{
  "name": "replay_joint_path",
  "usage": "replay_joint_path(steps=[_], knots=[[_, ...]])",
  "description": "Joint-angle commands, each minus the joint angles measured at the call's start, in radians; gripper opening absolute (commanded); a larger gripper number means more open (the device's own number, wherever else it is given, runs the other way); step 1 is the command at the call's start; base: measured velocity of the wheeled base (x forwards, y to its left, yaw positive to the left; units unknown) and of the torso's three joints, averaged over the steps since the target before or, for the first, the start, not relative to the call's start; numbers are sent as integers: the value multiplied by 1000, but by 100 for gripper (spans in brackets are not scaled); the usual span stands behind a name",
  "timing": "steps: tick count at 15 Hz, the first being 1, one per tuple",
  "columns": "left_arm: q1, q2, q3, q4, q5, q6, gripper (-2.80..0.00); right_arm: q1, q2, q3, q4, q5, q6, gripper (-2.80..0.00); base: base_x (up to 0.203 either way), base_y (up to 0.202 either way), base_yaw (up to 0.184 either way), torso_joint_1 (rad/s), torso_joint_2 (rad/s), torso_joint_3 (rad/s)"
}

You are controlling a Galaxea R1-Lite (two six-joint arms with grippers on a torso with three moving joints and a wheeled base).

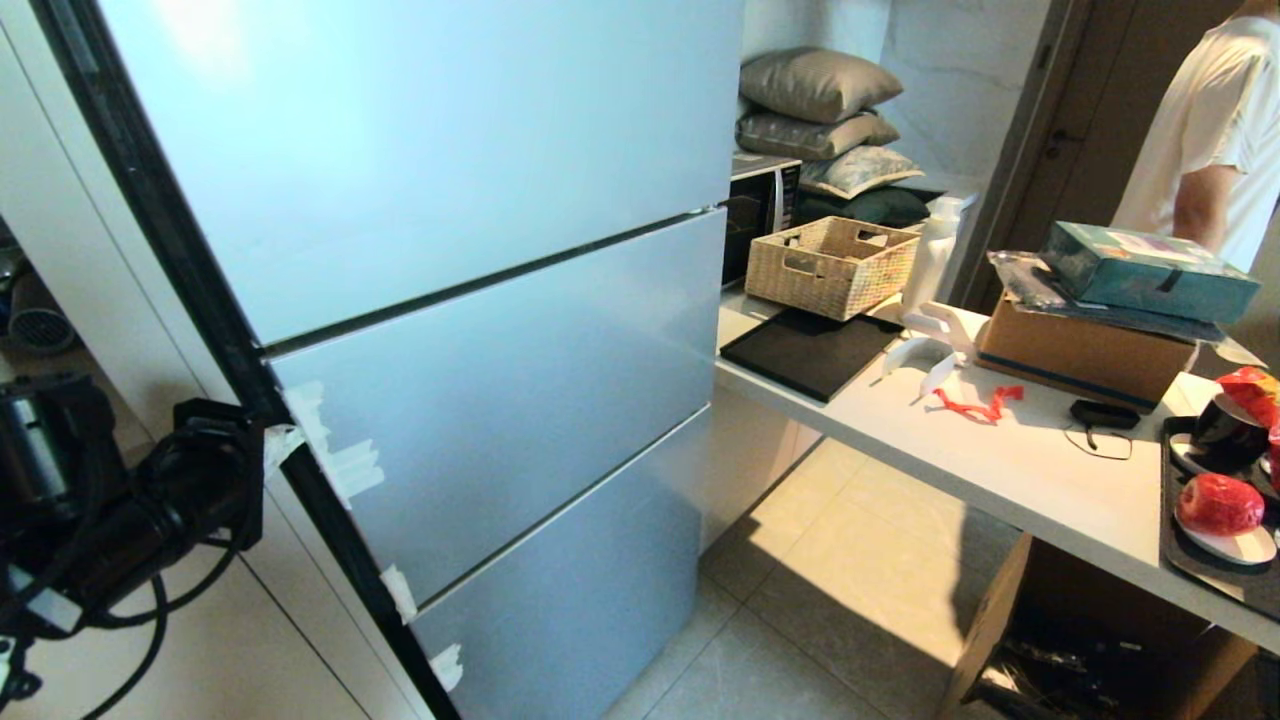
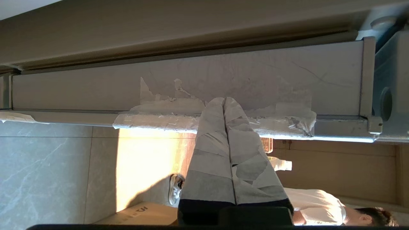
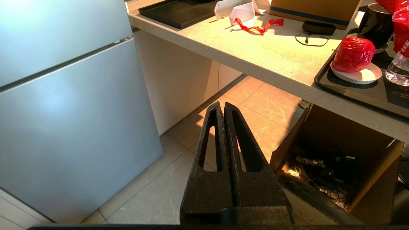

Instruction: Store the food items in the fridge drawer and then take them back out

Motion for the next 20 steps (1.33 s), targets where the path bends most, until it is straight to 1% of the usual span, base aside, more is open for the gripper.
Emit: replay_joint_path(steps=[1,9,11,13,15,19,20], knots=[[-6,-5,6,0,-6,-6,-280,0,1,0,0,0,0,-280,0,0,0,0,0,0],[-26,-17,50,0,-2,-3,-280,0,1,0,0,0,0,-280,0,0,0,0,0,0],[-48,-44,70,1,2,3,-280,0,1,0,0,0,0,-280,0,0,0,0,0,0],[-100,-78,94,10,4,5,-280,0,1,0,0,0,0,-280,0,0,0,0,0,0],[-155,-111,121,12,21,5,-280,0,1,0,0,0,0,-280,0,0,0,0,0,0],[-321,-223,177,40,111,6,-280,0,1,0,0,0,0,-280,0,0,0,0,0,0],[-341,-267,193,71,121,8,-280,0,1,0,0,0,0,-280,0,0,0,0,0,0]])
